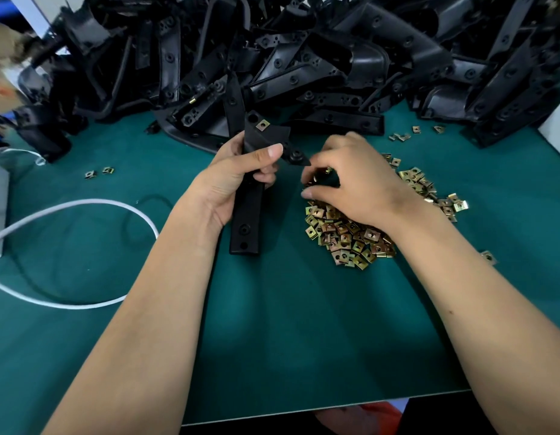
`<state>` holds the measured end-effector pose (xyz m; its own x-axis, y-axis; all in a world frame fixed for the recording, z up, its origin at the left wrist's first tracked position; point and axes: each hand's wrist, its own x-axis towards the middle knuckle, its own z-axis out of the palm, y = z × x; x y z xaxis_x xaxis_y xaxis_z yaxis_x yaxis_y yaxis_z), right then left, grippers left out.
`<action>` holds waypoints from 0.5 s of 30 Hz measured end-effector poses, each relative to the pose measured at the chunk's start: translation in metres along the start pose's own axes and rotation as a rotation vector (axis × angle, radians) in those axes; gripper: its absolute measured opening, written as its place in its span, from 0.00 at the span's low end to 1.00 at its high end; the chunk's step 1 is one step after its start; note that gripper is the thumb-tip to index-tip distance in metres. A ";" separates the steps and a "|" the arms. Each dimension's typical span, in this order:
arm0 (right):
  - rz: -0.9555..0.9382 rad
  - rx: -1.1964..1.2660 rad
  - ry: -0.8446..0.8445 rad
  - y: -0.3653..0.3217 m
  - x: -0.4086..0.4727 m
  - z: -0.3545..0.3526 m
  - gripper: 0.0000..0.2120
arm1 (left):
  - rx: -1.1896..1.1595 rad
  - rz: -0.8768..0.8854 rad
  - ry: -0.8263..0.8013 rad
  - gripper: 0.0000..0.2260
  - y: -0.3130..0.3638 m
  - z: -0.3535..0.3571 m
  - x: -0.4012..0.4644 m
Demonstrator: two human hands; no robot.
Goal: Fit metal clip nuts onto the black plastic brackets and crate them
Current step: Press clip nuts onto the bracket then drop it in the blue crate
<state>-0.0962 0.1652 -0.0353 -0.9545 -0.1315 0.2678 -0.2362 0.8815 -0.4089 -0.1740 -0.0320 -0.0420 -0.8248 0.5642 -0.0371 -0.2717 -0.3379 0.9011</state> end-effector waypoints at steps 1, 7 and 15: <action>0.010 -0.005 -0.009 -0.001 0.001 0.001 0.08 | -0.011 -0.003 0.000 0.12 0.000 0.000 0.000; 0.084 -0.063 0.059 0.000 0.008 0.007 0.10 | -0.043 -0.017 -0.018 0.11 -0.001 0.000 0.000; 0.046 0.135 0.245 -0.002 0.005 0.005 0.06 | -0.059 -0.023 -0.015 0.14 -0.001 -0.003 0.000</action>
<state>-0.1016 0.1600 -0.0374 -0.8964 0.0354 0.4419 -0.2310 0.8134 -0.5338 -0.1753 -0.0334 -0.0445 -0.8103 0.5838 -0.0506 -0.3196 -0.3679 0.8732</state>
